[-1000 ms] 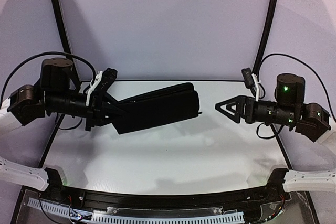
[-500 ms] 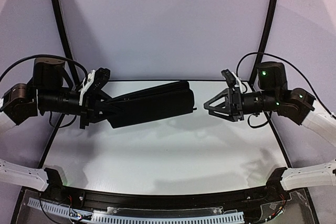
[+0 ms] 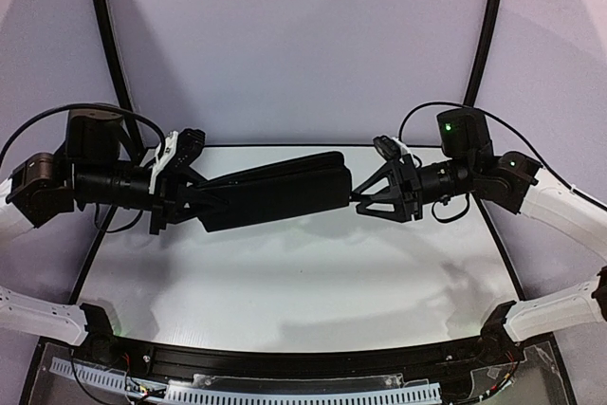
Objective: Sort the hair-cutting tools
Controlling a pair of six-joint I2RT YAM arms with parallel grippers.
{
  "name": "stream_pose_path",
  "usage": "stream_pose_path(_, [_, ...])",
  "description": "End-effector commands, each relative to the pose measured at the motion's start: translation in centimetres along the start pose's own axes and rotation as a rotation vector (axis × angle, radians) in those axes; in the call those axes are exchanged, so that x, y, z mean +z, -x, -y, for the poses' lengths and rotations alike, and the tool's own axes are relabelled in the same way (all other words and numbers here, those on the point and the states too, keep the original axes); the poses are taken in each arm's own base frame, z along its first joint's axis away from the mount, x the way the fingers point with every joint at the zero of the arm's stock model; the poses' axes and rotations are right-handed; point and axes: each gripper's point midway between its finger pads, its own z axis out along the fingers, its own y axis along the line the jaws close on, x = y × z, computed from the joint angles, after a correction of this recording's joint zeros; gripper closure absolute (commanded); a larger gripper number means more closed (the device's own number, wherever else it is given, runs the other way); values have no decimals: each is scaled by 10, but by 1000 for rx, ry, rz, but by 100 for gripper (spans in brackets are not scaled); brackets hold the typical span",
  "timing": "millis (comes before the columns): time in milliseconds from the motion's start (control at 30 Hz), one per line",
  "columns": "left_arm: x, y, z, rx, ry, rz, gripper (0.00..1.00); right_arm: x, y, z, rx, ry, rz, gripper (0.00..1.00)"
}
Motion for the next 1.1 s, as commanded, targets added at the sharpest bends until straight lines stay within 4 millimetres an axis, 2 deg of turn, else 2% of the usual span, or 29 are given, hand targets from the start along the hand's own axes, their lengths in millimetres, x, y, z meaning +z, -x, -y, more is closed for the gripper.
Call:
stream_pose_path(0, [-11,29,-5,76,41,123,99,-2,7,-18,-14,58,0,58])
stream_pose_path(133, [-12,29,-4,82,41,122,99,-1,7,-17,-3,62,-3,60])
stream_pose_path(467, [-9,31,-8,86,54,133,99,7,9,-15,26,81,-36,74])
stream_pose_path(733, [-7,26,-11,80,67,110,99,7,10,-21,30,109,-36,87])
stream_pose_path(833, [-3,21,-14,72,78,91,99,7,10,-26,40,128,-44,100])
stream_pose_path(900, [0,17,-16,66,85,74,99,6,9,-26,41,125,-47,100])
stream_pose_path(1000, [2,13,-21,64,111,64,99,4,6,-20,52,76,-51,100])
stream_pose_path(1067, [3,4,-24,77,137,44,99,-3,8,-6,46,-12,-26,100])
